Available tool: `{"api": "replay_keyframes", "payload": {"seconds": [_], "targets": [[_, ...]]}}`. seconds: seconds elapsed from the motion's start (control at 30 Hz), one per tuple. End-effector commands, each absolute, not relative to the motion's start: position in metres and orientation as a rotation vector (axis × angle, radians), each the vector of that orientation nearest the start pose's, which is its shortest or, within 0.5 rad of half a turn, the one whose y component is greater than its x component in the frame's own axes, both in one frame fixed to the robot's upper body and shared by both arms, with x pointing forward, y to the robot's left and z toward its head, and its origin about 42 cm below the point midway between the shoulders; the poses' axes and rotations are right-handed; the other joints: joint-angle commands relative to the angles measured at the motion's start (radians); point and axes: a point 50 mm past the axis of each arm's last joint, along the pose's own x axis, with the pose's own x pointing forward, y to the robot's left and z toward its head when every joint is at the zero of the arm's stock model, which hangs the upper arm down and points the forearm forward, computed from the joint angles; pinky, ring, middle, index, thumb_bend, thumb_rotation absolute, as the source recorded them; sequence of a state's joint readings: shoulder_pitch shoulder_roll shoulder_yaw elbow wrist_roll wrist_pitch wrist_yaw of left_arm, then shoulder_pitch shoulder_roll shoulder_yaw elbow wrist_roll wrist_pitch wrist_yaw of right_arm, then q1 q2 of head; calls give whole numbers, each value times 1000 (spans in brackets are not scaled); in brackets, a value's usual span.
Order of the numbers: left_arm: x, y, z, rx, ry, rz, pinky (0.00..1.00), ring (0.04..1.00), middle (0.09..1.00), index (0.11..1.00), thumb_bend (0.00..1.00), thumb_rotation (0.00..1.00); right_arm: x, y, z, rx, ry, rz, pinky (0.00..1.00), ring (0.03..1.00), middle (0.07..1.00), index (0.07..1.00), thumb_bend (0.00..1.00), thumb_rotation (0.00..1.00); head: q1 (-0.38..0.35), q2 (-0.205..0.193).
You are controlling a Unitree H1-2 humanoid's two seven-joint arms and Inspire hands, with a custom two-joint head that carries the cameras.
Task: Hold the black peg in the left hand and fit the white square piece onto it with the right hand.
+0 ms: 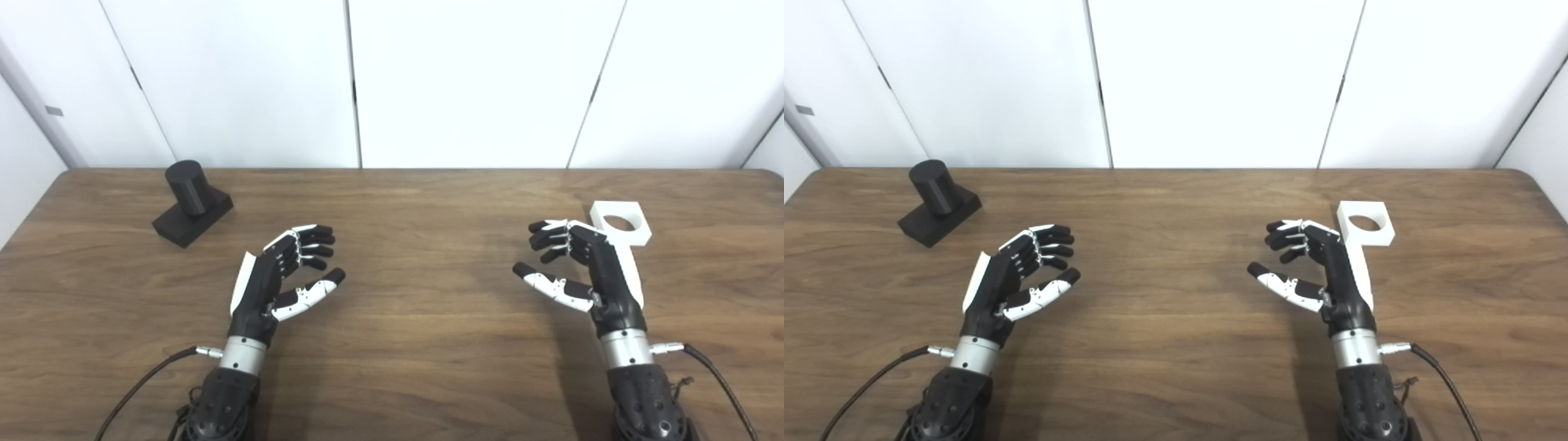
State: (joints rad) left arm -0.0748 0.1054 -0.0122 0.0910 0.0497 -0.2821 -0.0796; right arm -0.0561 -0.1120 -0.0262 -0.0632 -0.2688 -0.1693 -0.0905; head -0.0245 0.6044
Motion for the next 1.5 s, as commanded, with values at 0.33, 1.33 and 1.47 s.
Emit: {"api": "replay_keyframes", "payload": {"seconds": [0.33, 1.33, 1.47], "targets": [[313, 230, 118, 156, -320, -127, 593, 669, 703, 689, 643, 116, 305, -248, 150, -367, -390, -91, 456, 562, 650, 496, 500, 123, 2, -34], [315, 211, 114, 148, -321, -138, 558, 649, 689, 681, 648, 129, 305, -261, 149, -363, -389, -85, 453, 567, 658, 495, 499, 118, 206, -66], [316, 201, 112, 152, -317, -141, 578, 653, 688, 682, 653, 138, 305, -268, 150, -352, -402, -82, 448, 565, 657, 494, 498, 118, 283, -76]]}}
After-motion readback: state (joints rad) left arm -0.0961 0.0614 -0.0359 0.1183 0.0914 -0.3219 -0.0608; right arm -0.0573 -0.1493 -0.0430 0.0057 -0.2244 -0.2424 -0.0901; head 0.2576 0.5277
